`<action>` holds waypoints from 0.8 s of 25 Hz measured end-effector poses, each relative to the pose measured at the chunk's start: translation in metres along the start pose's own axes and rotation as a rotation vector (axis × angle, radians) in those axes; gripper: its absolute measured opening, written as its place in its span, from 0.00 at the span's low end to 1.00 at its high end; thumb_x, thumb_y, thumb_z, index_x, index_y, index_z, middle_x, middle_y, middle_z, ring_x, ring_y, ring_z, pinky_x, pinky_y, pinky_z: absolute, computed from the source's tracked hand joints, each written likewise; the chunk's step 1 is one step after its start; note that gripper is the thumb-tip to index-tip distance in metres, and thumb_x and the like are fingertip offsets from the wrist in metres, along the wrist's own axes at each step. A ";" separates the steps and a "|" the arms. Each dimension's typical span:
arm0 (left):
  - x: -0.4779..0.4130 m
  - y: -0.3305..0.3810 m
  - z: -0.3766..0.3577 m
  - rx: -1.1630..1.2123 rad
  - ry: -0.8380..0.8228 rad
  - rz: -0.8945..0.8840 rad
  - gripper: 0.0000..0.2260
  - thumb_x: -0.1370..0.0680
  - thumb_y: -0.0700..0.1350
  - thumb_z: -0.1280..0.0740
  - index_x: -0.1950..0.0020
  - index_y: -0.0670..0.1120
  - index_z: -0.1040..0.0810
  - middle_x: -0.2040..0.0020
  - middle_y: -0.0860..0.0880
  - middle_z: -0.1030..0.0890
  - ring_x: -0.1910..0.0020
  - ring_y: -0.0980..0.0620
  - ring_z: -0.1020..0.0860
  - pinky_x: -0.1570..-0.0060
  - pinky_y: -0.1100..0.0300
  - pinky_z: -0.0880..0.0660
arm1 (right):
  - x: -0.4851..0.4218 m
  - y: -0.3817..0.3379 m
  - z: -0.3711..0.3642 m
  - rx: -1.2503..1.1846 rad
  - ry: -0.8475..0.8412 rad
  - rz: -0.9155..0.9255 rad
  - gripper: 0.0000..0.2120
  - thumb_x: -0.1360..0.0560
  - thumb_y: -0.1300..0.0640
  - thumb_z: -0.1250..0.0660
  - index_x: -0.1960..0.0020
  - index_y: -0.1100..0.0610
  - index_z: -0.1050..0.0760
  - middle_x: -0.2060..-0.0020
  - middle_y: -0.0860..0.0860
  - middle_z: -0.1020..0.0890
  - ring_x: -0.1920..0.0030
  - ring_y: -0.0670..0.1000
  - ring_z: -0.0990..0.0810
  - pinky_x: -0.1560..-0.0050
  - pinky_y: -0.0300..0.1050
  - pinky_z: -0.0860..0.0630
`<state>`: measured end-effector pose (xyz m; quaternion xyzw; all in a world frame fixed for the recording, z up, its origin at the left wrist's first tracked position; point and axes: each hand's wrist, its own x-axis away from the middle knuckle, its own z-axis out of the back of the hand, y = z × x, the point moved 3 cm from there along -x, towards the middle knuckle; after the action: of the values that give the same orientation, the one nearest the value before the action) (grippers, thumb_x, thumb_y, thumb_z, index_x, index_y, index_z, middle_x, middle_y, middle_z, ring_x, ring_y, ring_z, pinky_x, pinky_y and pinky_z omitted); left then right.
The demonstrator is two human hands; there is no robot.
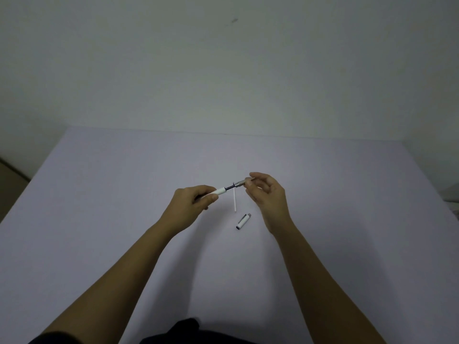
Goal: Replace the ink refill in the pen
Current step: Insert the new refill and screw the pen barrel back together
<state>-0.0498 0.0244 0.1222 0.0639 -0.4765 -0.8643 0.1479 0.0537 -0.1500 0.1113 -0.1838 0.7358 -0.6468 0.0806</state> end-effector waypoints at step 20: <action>0.001 0.014 0.008 -0.163 0.030 -0.222 0.06 0.22 0.47 0.34 0.49 0.51 0.18 0.70 0.51 0.26 0.67 0.59 0.29 0.67 0.71 0.34 | 0.010 -0.030 -0.010 0.513 -0.237 0.197 0.08 0.28 0.58 0.29 0.58 0.45 0.20 0.62 0.41 0.16 0.58 0.42 0.16 0.53 0.33 0.21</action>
<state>-0.0499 0.0240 0.1381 0.1167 -0.3924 -0.9102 0.0632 0.0455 -0.1472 0.1440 -0.1594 0.5482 -0.7746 0.2721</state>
